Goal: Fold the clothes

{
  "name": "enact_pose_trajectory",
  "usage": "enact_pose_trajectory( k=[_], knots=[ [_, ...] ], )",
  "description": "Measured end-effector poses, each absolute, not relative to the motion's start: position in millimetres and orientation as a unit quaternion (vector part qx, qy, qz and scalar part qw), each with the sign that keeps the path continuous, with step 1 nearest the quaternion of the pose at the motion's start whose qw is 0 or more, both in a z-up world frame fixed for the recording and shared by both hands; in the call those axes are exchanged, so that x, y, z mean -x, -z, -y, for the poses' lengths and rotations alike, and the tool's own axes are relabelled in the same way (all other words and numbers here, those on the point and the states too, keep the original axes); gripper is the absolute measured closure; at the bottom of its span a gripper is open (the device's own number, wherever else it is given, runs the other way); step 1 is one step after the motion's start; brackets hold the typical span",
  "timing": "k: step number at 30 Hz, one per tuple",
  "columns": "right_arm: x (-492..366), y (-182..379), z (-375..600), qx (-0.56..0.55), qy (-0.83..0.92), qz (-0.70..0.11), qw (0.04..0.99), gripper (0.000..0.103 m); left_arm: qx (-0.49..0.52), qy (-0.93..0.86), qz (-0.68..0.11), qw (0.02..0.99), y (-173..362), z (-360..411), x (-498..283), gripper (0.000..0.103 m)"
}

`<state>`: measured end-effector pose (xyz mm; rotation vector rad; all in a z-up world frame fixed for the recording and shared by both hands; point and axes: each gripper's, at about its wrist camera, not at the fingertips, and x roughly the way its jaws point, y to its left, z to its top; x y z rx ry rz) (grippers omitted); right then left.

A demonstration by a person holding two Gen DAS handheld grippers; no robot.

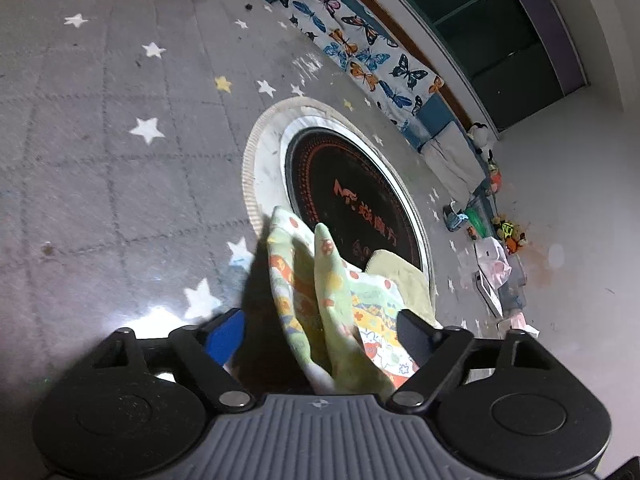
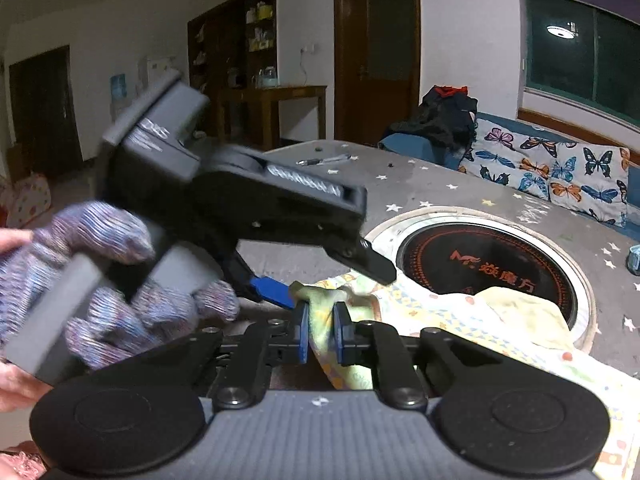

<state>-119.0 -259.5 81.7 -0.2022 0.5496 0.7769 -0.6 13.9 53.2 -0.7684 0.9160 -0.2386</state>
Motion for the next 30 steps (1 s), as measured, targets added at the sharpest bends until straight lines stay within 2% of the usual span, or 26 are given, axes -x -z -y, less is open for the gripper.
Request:
enact_pose_trajectory(
  k=[3,5,6,7,8,10,14,21,23,25,30],
  knots=[
    [120.8,-82.2,259.6,0.093,-0.376,-0.265,0.883,0.092,0.369,0.122,-0.439,0.810,-50.6,-9.6,-7.6,0.031],
    [122.2,-81.8,259.1,0.091,-0.377,-0.265,0.883,0.092,0.363,0.126,-0.447,0.808,-48.2,-5.8,-12.3,0.052],
    [122.5,-80.3,258.6,0.090,-0.378,-0.266,0.882,0.092,0.360,0.127,-0.450,0.807,-45.9,-3.8,-14.3,0.059],
    [122.1,-78.8,258.4,0.089,-0.381,-0.269,0.880,0.092,0.356,0.128,-0.455,0.806,-43.9,-2.1,-15.9,0.073],
    [122.3,-77.7,258.6,0.088,-0.383,-0.271,0.879,0.091,0.353,0.128,-0.459,0.805,-41.5,-0.6,-17.1,0.082],
    [123.3,-77.3,263.0,0.078,-0.382,-0.271,0.880,0.090,0.347,0.127,-0.459,0.808,-38.8,-0.4,-17.3,0.088],
    [120.8,-80.6,284.3,0.048,-0.369,-0.278,0.886,0.082,0.348,0.130,-0.459,0.807,-37.3,-3.0,-15.9,0.089],
    [100.8,-75.3,343.7,0.039,-0.267,-0.293,0.917,0.078,0.342,0.131,-0.458,0.810,-38.5,-1.0,-16.1,0.089],
    [91.9,-72.6,363.9,0.040,-0.226,-0.296,0.927,0.075,0.339,0.131,-0.458,0.811,-39.0,-0.3,-16.5,0.089],
    [79.9,-67.9,385.5,0.030,-0.184,-0.301,0.935,0.067,0.333,0.131,-0.457,0.814,-39.8,0.8,-16.6,0.089],
    [52.5,-50.5,426.3,0.004,-0.108,-0.314,0.943,0.059,0.313,0.130,-0.454,0.824,-42.8,5.0,-16.1,0.089]
  ],
)
